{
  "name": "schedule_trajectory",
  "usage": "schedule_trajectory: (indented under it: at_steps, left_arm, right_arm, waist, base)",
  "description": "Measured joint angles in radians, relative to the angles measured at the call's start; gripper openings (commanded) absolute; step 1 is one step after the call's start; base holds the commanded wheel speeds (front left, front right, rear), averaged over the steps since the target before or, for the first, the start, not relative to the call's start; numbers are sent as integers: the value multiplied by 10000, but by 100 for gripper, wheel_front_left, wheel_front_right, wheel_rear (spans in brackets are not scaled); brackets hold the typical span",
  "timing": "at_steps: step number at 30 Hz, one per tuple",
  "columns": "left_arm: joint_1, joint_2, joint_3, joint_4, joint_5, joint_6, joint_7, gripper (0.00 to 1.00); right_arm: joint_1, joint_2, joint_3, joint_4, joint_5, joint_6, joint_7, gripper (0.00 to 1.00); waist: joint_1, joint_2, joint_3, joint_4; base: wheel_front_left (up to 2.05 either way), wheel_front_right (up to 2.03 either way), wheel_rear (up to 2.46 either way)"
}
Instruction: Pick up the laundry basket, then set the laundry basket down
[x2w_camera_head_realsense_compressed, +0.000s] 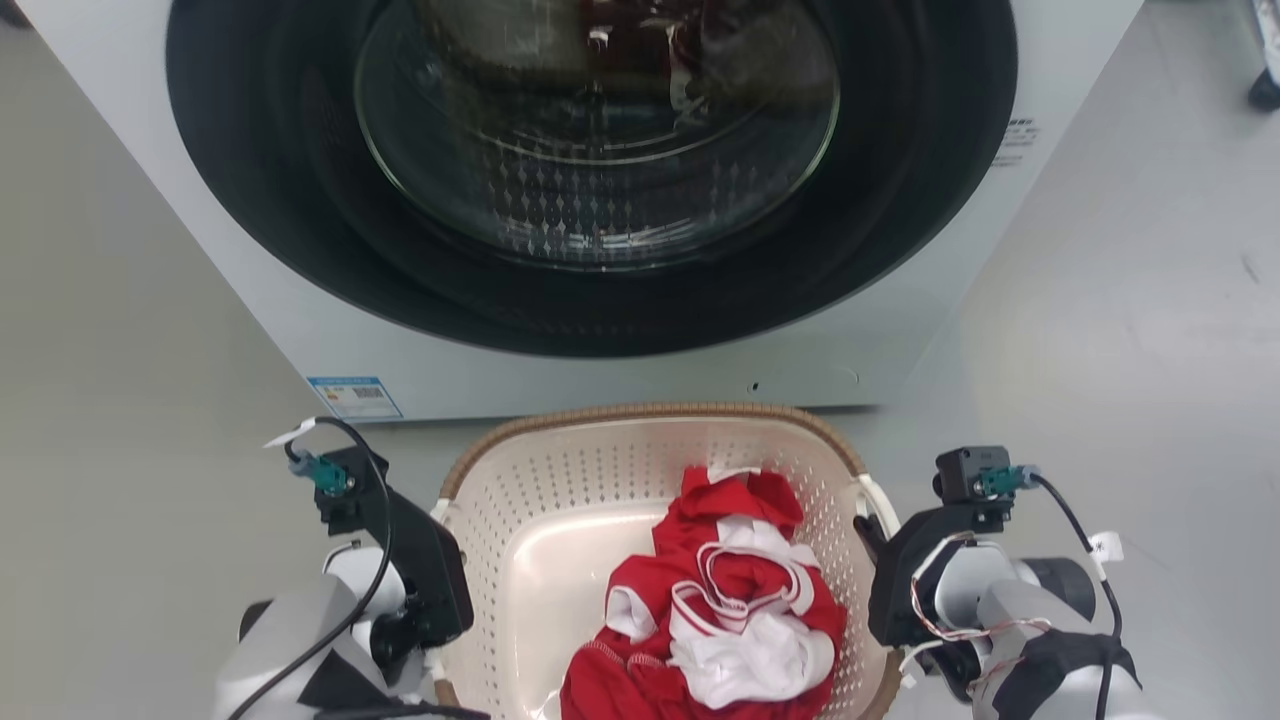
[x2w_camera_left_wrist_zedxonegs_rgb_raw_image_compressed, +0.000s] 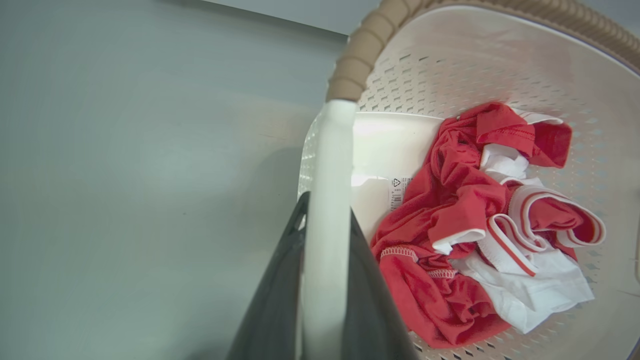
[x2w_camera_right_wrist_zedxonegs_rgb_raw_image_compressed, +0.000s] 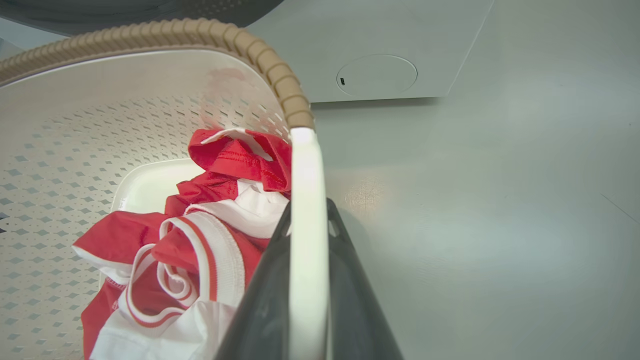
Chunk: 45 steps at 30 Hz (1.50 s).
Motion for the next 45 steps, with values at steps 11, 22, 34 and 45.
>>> schedule_trajectory:
  at_steps: [11, 22, 34, 45]
  left_arm:
    - [898, 2, -125, 33, -203, 0, 341, 0]
    - [1559, 2, -178, 56, -265, -29, 472, 0]
    - [1803, 8, -196, 73, -272, -31, 543, 0]
    - [1820, 23, -205, 81, -274, -31, 531, 0]
  right_arm:
    - [883, 27, 261, -67, 671, 0, 508, 0]
    - [1713, 50, 403, -188, 1300, -2, 725, 0]
    - [1938, 52, 541, -199, 1632, -2, 890, 0]
    - [1932, 52, 669, -192, 1852, -2, 991, 0]
  waist:
    - [0, -1, -1163, -37]
    - [1, -1, -2065, -71]
    - [1, 0, -2426, -70]
    - [2, 0, -2468, -108]
  base:
    - [0, 0, 0]
    - [0, 0, 0]
    - [0, 0, 0]
    - [0, 0, 0]
